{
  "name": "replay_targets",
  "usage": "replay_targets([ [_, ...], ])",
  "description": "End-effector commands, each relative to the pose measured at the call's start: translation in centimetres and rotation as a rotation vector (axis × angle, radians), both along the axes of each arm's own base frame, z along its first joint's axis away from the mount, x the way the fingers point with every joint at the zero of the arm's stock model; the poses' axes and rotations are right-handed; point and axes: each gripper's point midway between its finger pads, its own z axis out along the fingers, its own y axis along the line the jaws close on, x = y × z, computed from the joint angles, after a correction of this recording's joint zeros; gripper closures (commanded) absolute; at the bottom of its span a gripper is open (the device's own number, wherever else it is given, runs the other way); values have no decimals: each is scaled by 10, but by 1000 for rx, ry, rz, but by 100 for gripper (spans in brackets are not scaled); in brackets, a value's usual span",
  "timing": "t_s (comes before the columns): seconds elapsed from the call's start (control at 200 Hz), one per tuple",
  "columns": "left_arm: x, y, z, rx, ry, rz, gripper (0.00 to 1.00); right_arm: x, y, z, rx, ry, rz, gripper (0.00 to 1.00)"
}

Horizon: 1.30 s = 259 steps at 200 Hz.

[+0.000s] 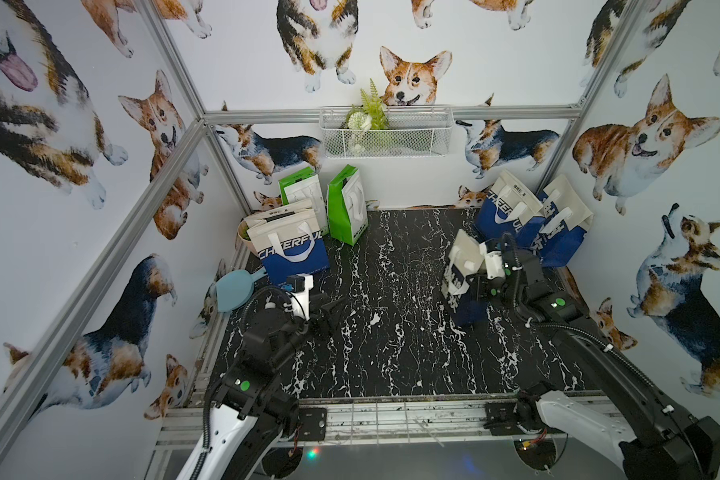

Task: Open the takeout bag
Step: Move the takeout bag to the center of the board.

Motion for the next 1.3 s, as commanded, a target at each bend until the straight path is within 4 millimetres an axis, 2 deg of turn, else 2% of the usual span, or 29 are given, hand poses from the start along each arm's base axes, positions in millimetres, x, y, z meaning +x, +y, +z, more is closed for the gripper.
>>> replay_targets([
  [0.0, 4, -5, 6, -8, -25, -18, 34, -10, 41, 18, 19, -95, 171, 100],
  [0.145, 7, -8, 2, 4, 3, -28, 35, -36, 83, 15, 56, -80, 346, 100],
  [0.23, 6, -9, 2, 1, 0, -35, 35, -51, 97, 12, 55, -79, 436, 100],
  [0.33, 5, -9, 3, -7, -13, -38, 36, -65, 106, 6, 68, -70, 525, 100],
  [0.465, 5, -13, -1, -11, 1, -51, 36, -67, 104, -5, 51, -74, 530, 100],
  [0.566, 5, -19, -4, -15, 21, -79, 37, -67, 101, -7, 35, -76, 526, 78],
  [0.621, 4, -23, -6, -18, 35, -94, 38, -69, 98, -6, 31, -80, 527, 68],
  [0.711, -1, -32, -9, -27, 53, -135, 41, -76, 92, 1, 31, -96, 538, 59],
  [0.836, -10, -54, -18, -47, 85, -226, 47, -87, 85, 14, 50, -129, 555, 52],
  [0.956, -17, -78, -41, -23, 140, -293, 54, -91, 71, 24, 32, -135, 518, 51],
  [1.086, -23, -104, -62, 26, 165, -345, 58, -99, 59, 21, 21, -84, 485, 57],
  [1.201, -21, -121, -73, 46, 176, -370, 60, -106, 45, 16, -32, -38, 460, 69],
  [1.291, -12, -130, -82, 63, 205, -360, 64, -98, 27, 8, -110, -58, 387, 80],
])
